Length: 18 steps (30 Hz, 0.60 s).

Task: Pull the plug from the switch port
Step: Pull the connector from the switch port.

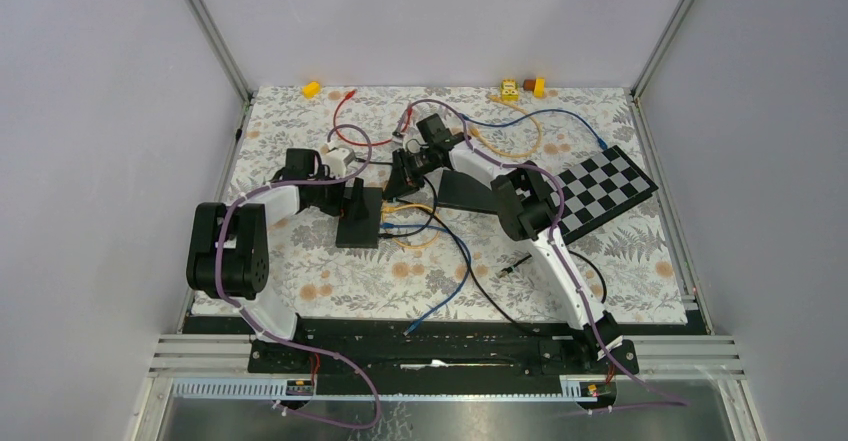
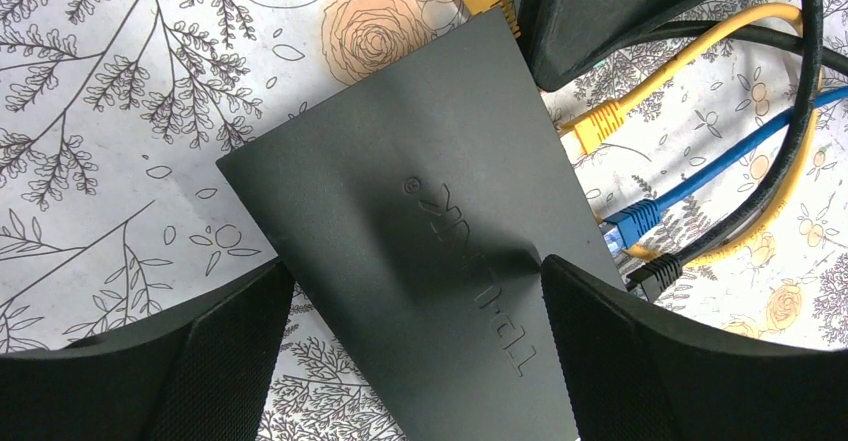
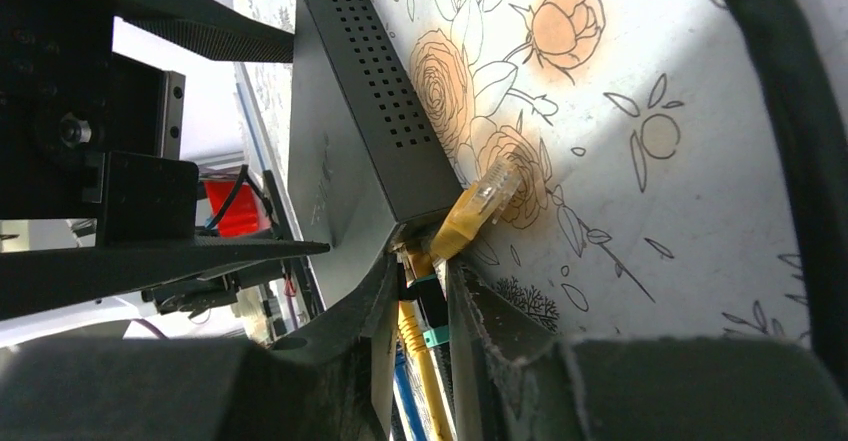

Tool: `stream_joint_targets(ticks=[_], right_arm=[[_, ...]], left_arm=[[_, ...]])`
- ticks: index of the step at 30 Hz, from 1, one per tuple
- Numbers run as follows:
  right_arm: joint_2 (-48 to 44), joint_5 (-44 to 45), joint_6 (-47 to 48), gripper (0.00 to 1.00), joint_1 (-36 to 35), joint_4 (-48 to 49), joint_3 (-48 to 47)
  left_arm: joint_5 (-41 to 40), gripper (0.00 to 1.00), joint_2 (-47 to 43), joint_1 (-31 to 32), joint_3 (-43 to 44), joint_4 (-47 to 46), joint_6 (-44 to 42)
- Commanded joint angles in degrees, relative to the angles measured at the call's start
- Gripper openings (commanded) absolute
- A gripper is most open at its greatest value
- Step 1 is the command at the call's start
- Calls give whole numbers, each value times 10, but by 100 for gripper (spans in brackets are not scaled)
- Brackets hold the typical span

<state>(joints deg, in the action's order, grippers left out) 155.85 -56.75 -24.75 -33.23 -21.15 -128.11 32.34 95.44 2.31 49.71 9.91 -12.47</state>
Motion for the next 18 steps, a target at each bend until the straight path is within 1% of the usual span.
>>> stream_joint_targets(ticks=[1,11,18], right_arm=[[9,175,46,0,-19,-73,23],[0,243,76,0,-32,-111,12],[-2,234,133,0,-30,-127,7]], left_arm=[[11,94,-9,14,-8,17,-1],[10,94,-3,17,-7,12,4],[2,96,-36,18,-10,-8,11]])
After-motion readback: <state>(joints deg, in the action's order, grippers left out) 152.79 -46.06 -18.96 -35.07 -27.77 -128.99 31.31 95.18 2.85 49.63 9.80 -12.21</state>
